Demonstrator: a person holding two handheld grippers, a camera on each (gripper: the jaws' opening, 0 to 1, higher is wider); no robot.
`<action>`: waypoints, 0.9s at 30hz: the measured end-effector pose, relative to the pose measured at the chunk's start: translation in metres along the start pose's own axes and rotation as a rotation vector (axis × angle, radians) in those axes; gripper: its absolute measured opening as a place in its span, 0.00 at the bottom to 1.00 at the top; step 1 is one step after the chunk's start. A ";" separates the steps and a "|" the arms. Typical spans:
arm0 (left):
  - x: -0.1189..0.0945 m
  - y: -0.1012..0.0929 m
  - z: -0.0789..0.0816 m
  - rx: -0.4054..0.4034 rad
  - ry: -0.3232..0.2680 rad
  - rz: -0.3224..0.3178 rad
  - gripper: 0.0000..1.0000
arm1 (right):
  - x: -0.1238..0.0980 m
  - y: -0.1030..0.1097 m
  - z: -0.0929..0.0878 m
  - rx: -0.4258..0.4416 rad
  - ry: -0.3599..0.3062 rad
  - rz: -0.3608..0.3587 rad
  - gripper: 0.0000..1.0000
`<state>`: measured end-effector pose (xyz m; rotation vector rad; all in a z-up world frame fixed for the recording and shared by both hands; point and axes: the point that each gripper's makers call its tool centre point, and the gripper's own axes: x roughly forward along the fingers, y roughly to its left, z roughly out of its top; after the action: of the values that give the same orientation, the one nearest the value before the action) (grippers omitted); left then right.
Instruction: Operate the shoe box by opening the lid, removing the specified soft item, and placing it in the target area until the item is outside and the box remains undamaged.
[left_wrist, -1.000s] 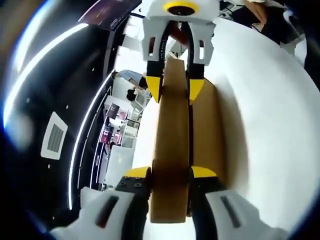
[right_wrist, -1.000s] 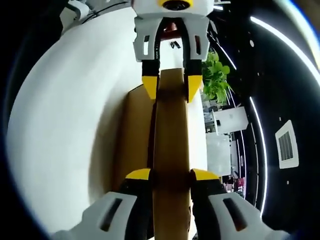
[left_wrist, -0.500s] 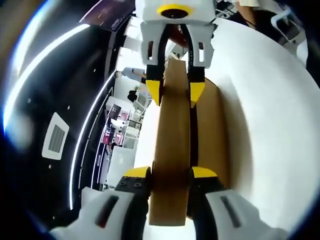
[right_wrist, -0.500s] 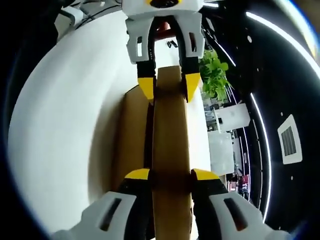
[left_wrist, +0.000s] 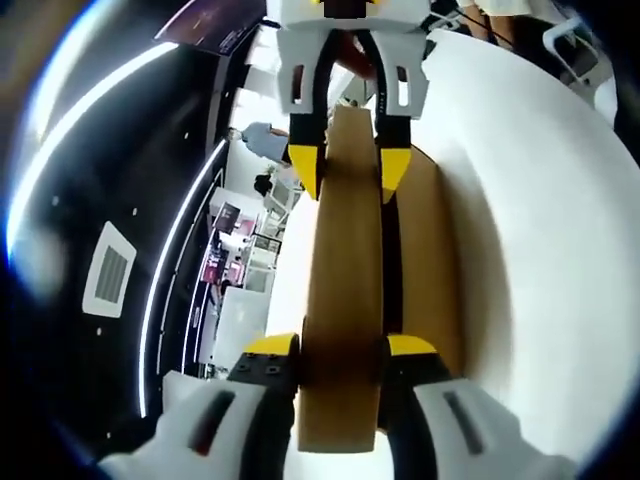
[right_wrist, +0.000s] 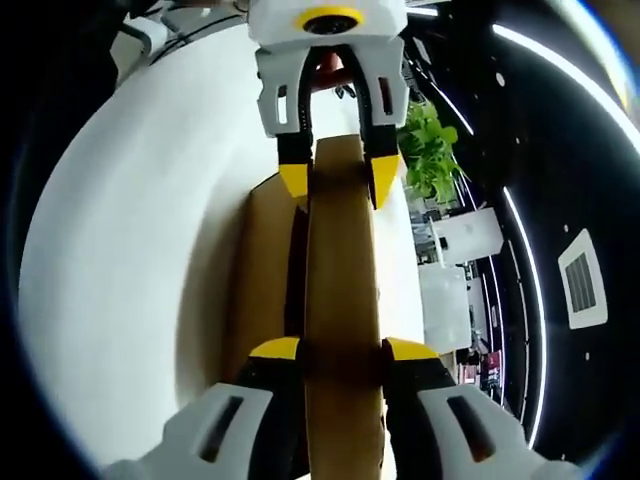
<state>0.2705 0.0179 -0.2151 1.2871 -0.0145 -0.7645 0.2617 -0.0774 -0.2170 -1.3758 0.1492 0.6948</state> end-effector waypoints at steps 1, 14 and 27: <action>0.000 0.000 0.000 -0.002 -0.001 -0.002 0.32 | 0.000 0.000 0.000 0.001 0.000 0.006 0.30; 0.000 -0.002 0.001 -0.043 -0.021 -0.044 0.32 | 0.000 0.002 -0.003 0.027 -0.062 0.054 0.31; -0.001 0.000 0.002 -0.054 -0.015 -0.064 0.32 | 0.001 -0.002 -0.005 0.022 -0.032 0.077 0.31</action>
<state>0.2689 0.0167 -0.2144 1.2358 0.0356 -0.8241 0.2648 -0.0815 -0.2168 -1.3423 0.1843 0.7767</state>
